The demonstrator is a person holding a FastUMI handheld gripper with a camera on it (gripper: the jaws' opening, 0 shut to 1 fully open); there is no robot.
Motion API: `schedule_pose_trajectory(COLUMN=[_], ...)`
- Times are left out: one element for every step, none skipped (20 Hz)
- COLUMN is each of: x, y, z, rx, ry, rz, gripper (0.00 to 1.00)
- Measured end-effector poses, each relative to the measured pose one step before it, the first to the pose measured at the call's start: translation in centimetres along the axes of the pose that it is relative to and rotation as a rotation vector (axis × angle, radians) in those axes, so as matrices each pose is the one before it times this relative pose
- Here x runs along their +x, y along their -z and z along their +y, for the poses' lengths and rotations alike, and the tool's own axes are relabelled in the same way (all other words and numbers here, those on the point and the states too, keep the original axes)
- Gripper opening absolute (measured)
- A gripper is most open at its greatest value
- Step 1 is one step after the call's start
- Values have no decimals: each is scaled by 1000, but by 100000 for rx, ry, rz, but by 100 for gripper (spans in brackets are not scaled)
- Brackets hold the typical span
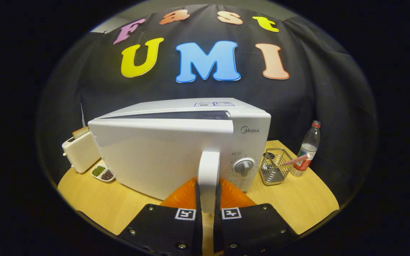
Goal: Open the microwave, put the food inside, and close the microwave door.
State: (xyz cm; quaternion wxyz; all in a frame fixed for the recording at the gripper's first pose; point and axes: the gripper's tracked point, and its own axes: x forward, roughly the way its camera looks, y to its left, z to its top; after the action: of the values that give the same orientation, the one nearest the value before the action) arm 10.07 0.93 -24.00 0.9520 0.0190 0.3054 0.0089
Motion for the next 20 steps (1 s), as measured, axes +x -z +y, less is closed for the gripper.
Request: schedule_pose_trajectory(x=[-860, -1035, -880, -963, -1170, -730, -738, -794, -864, -524, -548, -508, -528, -549, -597, -586, -522, -424, -394, -417], y=[372, 517, 350, 523, 497, 478, 414, 515, 298, 341, 434, 333, 213, 439, 419, 128, 197, 224, 230, 263], z=[390, 467, 489, 614, 702, 674, 777, 657, 710, 504, 695, 529, 562, 942, 1042, 702, 1117, 861, 860, 799], rx=[1219, 417, -151, -140, 315, 496, 658, 322, 600, 1182, 1645, 1147, 1121, 972, 929, 66, 264, -216, -689, -690], ry=[-208, -76, -212, -608, -1011, -903, -1004, -697, -790, -207, 193, 92, -339, -837, -2139, -884, -1474, -1510, -925, -784], rz=[726, 516, 253, 423, 376, 283, 629, 534, 123, -284, -28, 271, 307, 471, -16, -844, -918, 35, 352, 147], gripper=[12, 12, 12, 12, 14, 14, 16, 18, 20, 20, 22, 22, 23, 23, 23, 26, 28, 28, 28, 28])
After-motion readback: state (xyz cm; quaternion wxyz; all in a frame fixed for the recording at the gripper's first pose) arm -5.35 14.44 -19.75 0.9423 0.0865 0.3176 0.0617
